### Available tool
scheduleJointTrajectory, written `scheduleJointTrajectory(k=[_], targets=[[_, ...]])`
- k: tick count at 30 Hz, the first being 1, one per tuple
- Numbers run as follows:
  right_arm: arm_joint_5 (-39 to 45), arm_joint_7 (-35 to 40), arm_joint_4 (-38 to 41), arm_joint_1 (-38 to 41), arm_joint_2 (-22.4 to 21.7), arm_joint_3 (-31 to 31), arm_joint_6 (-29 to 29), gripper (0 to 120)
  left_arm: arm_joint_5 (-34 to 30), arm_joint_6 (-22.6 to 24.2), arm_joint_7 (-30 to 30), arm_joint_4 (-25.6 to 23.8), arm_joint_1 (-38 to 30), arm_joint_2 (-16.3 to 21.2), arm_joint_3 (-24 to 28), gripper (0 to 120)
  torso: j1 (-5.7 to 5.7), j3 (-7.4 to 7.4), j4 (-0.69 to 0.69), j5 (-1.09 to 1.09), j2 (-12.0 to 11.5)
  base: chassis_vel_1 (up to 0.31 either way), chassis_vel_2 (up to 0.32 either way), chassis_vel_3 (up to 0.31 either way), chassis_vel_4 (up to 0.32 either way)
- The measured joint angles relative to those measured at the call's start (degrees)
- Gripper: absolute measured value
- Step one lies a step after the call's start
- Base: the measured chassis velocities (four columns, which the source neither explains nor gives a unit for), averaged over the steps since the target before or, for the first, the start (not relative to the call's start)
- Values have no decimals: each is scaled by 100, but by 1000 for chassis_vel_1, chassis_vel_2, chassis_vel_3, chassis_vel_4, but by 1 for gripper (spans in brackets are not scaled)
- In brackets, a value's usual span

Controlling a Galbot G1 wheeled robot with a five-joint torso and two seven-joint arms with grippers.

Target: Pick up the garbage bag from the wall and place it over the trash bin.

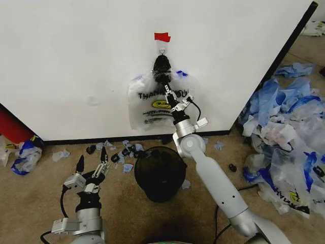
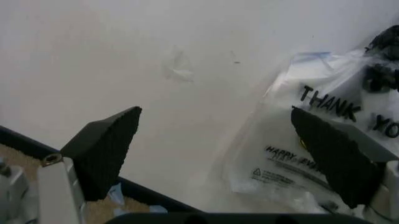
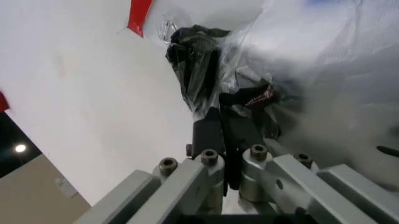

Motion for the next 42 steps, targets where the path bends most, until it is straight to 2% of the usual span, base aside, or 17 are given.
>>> scheduleJointTrajectory(k=[9,14,21,29,34,37,42], targets=[[-19,-75,427,-309,-242,40,34,0,-71,37,-24,26,-94,76,8,94,0,0,0,1,0,0,0,0,0],[-34,-168,926,-880,-682,-34,49,0,-100,49,-55,83,-195,82,30,94,0,0,-1,1,0,0,0,0,0],[-97,-218,1473,-1560,-1062,-70,97,0,-108,52,-75,140,-258,87,42,94,0,0,-1,2,0,0,0,0,0],[-69,-67,1969,-1791,-1395,-130,145,0,-106,52,-92,197,-321,41,62,93,0,0,0,0,0,0,0,0,0],[219,51,2646,-2071,-1938,-192,111,0,-136,58,-108,224,-395,68,21,93,0,0,0,1,0,0,0,0,0],[277,21,2799,-2149,-2117,-195,92,0,-141,58,-110,226,-403,77,15,93,0,0,0,1,0,0,0,0,0],[355,-175,3196,-2518,-2788,-152,90,0,-141,60,-113,229,-396,53,9,93,0,0,0,1,0,0,0,0,0]])
